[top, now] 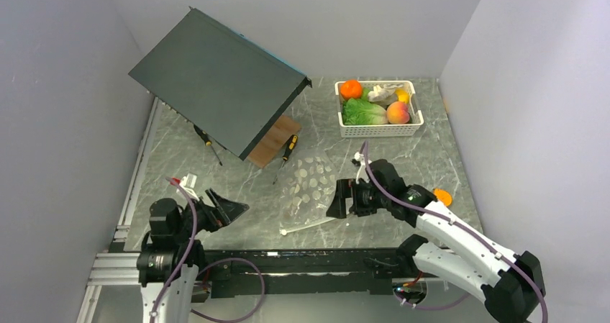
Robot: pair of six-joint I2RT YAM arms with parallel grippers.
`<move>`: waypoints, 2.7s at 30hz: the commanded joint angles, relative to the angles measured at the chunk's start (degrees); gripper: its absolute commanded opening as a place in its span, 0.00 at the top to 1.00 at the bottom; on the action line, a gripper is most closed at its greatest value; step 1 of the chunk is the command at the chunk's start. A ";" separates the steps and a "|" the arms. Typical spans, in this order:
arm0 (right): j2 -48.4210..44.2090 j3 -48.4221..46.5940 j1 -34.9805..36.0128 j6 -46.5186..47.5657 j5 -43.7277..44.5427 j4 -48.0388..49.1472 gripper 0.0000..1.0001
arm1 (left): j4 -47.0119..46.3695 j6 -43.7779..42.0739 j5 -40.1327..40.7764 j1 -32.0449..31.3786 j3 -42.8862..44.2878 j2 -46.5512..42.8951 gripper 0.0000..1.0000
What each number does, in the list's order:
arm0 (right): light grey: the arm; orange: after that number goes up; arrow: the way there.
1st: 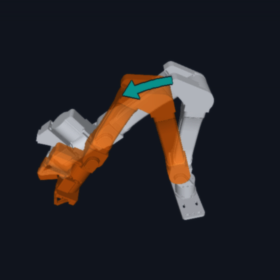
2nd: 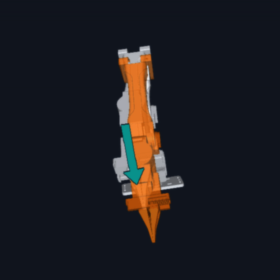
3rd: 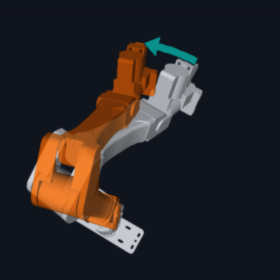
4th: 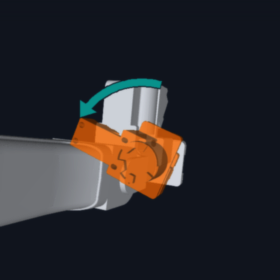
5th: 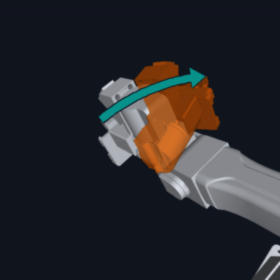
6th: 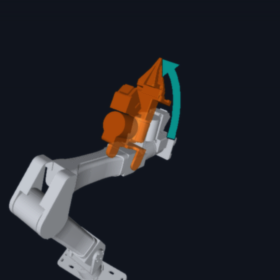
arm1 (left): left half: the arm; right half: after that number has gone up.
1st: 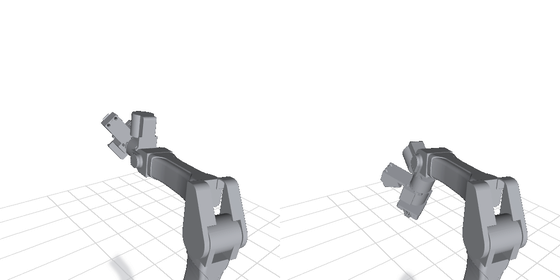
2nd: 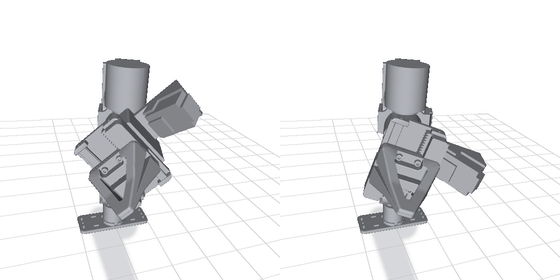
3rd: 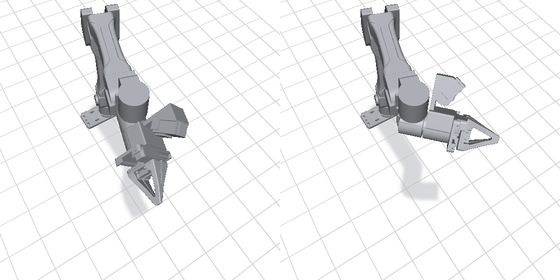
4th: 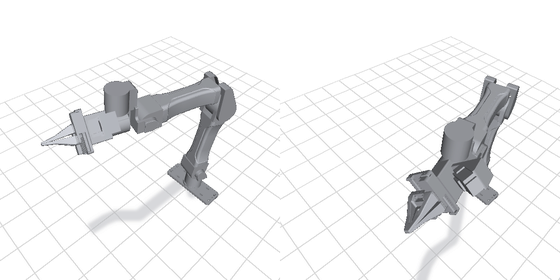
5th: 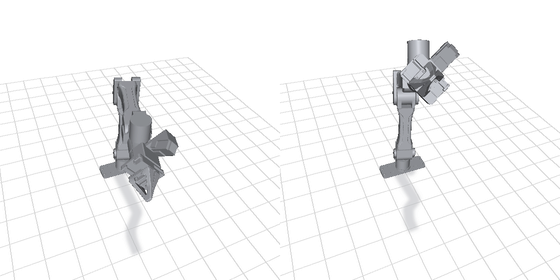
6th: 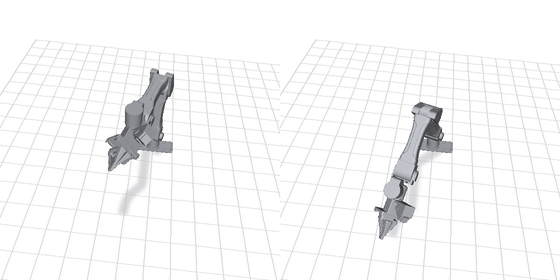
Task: Place the food in the zip-top bag and seal the zipper
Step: Pick up the zipper food storage bag at the center of the board.
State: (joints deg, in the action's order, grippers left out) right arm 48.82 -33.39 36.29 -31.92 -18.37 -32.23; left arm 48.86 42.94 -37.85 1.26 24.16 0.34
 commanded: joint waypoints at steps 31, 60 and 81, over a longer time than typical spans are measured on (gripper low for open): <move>-0.59 28.46 12.24 -58.25 24.08 47.92 0.41 | -22.60 -24.73 -7.15 -0.81 26.98 22.86 0.12; -4.72 5.15 11.48 -48.77 15.24 8.47 1.00 | -34.55 -34.78 84.02 -86.66 35.49 71.50 0.12; -6.68 -5.71 11.41 -50.97 13.79 4.20 1.00 | -33.02 -23.84 83.20 -90.63 33.58 75.41 0.30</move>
State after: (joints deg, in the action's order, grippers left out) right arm 42.04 -35.83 47.81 -81.73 -3.49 -27.44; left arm 18.57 16.86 45.84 -88.75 59.44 78.63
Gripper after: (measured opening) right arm 0.010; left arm 0.760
